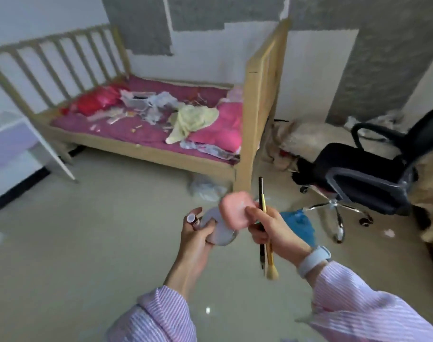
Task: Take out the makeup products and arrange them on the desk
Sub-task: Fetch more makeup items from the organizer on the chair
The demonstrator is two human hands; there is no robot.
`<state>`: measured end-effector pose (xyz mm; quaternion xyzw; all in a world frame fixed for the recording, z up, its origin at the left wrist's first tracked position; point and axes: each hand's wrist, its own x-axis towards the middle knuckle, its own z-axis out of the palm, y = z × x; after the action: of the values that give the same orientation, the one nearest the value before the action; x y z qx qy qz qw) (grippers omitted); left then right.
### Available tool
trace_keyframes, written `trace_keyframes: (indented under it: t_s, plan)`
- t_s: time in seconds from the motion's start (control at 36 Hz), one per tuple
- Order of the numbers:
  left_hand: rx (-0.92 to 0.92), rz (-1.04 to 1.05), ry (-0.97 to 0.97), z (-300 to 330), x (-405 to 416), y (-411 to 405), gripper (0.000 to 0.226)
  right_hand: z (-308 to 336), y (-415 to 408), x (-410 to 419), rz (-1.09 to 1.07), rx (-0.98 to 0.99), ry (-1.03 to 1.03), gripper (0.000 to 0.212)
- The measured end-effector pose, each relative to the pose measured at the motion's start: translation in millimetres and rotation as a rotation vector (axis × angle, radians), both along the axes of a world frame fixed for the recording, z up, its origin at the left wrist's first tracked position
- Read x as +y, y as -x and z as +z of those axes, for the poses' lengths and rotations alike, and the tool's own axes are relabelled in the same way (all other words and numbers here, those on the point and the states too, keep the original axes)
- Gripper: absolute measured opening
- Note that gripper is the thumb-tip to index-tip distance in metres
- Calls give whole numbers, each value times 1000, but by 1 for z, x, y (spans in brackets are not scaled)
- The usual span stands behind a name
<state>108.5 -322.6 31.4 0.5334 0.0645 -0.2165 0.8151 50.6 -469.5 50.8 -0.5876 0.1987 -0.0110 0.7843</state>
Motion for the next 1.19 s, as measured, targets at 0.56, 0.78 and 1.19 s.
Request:
trace_keyframes:
  t_s: [0.56,0.78,1.19]
  plan:
    - [-3,584,-228,-10,331,-289,26,-21,-385,283,545,26,70,25]
    - [7,810,-279,15,409,-427,23,-3,-563,366,672,31,163,23]
    - [53,1277,-254,17,677,-596,22,5,-799,654,1005,13,186,16]
